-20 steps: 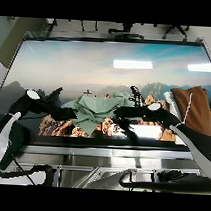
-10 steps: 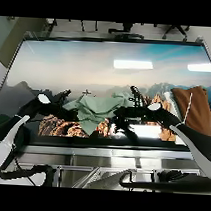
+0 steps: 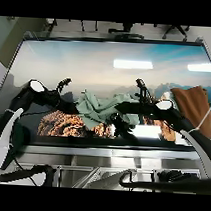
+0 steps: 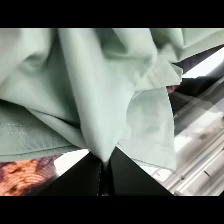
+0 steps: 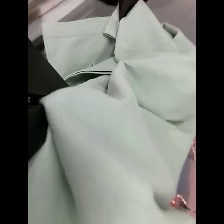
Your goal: Fold the shirts.
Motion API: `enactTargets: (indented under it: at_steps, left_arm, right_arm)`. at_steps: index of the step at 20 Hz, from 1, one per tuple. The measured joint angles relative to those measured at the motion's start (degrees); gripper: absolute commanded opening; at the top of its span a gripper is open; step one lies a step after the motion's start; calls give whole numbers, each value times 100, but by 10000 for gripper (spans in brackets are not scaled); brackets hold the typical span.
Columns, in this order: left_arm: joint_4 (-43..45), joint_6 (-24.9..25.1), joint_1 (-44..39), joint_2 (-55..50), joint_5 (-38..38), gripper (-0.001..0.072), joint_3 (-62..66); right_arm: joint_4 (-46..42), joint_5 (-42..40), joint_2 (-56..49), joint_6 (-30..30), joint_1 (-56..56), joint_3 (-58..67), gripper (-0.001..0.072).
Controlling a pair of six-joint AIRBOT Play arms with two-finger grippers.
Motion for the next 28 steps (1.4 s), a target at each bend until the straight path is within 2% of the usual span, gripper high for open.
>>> enactTargets:
  at_steps: [4,8,9,10,11,12,13,17,18,19,20,24,28]
  left_arm:
    - [2,-15,201,9,-116,19,-538]
    - [-4,114,363,9,63,21,-1073]
    - [-7,140,376,9,118,161,-1156]
    - [-13,175,387,9,170,550,-1217]
    - [-20,181,396,9,197,597,-1259]
    - [-22,186,402,9,234,536,-1292]
    - [-22,210,415,9,256,521,-1316]
    - [-22,225,428,9,361,520,-1355]
    - [-22,223,402,9,398,454,-1362]
    - [-22,223,356,9,437,148,-1364]
    - [-22,223,304,9,490,12,-1366]
    - [-26,175,125,44,616,10,-1143]
    - [-42,66,262,826,243,10,39]
  right_arm:
    - [-542,208,153,496,-9,-125,14]
    - [-754,256,188,710,-9,-350,14]
    - [-782,260,190,730,-9,-387,14]
    - [-802,273,192,758,-9,-415,14]
    - [-817,273,195,772,-9,-431,14]
    - [-826,273,195,778,-9,-446,14]
    - [-839,275,195,811,-9,-455,14]
    - [-857,273,195,813,-9,-472,14]
    - [-859,273,195,813,-9,-474,14]
    - [-859,271,195,813,-9,-474,14]
    - [-859,267,195,811,-9,-474,13]
    - [-881,341,251,813,-72,-315,13]
    - [-852,1368,599,907,-697,1025,13]
